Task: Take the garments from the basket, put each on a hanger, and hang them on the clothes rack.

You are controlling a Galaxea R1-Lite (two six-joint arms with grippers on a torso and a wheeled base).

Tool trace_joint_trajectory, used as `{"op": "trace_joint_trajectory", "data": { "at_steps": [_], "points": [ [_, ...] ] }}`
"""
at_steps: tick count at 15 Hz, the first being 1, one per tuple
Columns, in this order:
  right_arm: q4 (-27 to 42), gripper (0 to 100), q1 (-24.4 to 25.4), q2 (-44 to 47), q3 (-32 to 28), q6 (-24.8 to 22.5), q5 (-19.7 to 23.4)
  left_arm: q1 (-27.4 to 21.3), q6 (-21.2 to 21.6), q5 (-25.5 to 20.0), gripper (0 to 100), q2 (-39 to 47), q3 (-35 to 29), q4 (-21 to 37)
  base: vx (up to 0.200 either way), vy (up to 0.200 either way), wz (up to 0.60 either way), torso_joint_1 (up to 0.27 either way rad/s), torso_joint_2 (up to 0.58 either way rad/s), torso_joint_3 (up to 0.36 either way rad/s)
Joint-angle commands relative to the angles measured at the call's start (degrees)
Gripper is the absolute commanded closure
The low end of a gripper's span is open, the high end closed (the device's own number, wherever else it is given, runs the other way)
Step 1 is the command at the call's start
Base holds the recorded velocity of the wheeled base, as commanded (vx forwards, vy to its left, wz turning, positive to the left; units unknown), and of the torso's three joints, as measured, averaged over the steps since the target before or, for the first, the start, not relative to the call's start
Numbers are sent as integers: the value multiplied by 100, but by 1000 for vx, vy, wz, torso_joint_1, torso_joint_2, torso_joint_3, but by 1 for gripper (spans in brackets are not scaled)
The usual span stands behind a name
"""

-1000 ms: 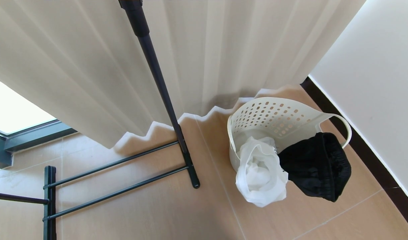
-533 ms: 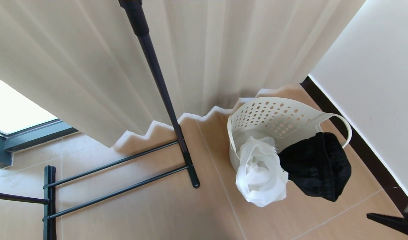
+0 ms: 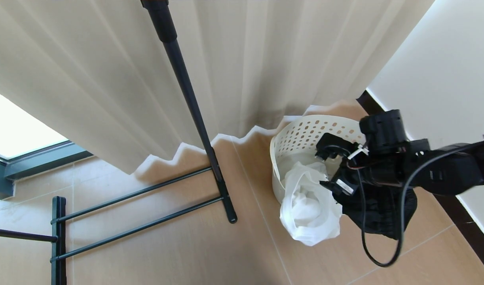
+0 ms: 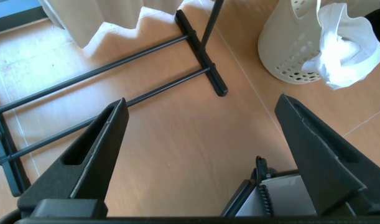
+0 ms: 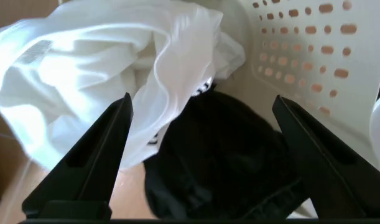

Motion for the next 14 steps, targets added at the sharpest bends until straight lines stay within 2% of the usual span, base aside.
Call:
{"op": "trace_joint_trajectory", "data": {
  "at_steps": [1, 4, 11, 14],
  "points": [
    [152, 0, 123, 1055, -890, -225, -215, 1, -2, 5, 0, -2, 0, 4, 0, 0, 0, 0, 0, 0],
    [125, 0, 219, 1239, -960, -216, -425, 1, -2, 5, 0, -2, 0, 4, 0, 0, 0, 0, 0, 0],
    [55, 0, 158, 1749, -1435, -199, -434, 1, -2, 5, 0, -2, 0, -5, 0, 0, 0, 0, 0, 0],
    [-332, 0, 158, 2021, -1716, -199, -443, 1, -2, 5, 0, -2, 0, 4, 0, 0, 0, 0, 0, 0]
  ]
}}
